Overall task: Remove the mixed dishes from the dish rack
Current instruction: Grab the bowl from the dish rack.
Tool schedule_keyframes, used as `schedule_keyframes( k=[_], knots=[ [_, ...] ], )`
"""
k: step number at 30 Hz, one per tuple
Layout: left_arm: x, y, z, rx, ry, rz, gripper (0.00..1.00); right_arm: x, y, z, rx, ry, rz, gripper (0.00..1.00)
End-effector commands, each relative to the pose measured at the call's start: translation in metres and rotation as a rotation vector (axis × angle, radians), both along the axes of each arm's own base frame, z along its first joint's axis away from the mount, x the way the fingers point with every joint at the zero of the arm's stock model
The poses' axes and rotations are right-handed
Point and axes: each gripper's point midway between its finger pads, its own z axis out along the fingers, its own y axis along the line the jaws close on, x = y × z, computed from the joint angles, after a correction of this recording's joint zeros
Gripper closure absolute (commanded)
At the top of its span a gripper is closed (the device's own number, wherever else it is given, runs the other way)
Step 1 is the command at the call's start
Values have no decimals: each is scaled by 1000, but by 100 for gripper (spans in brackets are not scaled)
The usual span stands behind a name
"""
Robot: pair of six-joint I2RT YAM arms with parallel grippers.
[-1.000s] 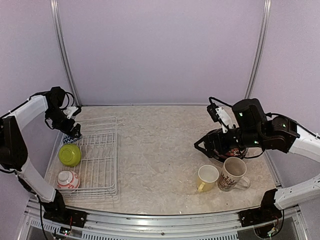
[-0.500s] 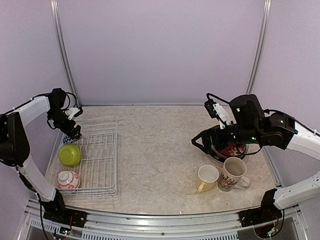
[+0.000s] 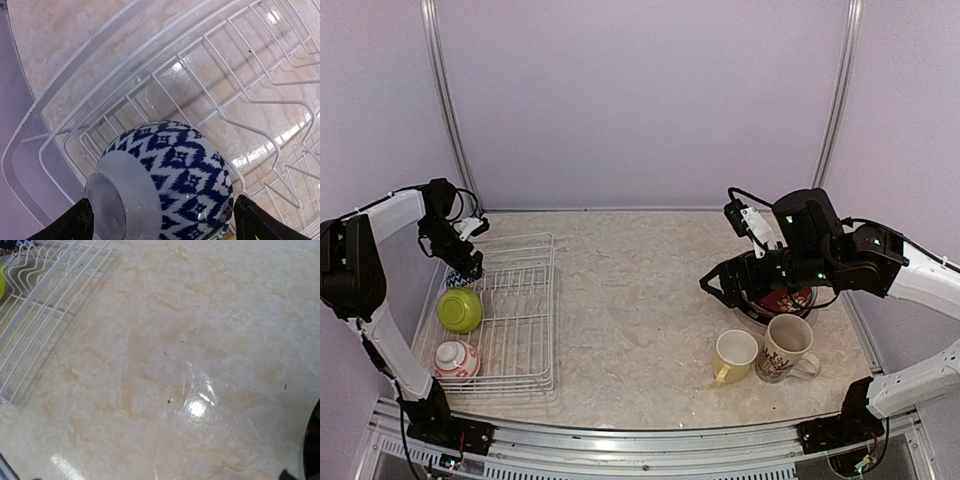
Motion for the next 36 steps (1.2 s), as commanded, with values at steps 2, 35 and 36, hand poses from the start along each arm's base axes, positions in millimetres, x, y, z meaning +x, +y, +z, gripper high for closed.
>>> schedule_keyframes(
  k=[2, 35, 36],
  knots=[
    [-1, 0, -10, 67, -2, -44, 7, 5, 2, 15, 30, -31, 1, 0],
    [-4, 7, 5, 220, -32, -29, 32, 7, 8, 11, 28, -22, 12, 0],
    [-4, 9, 7, 227, -36, -25, 33, 7, 8, 11, 29, -20, 11, 0]
  ],
)
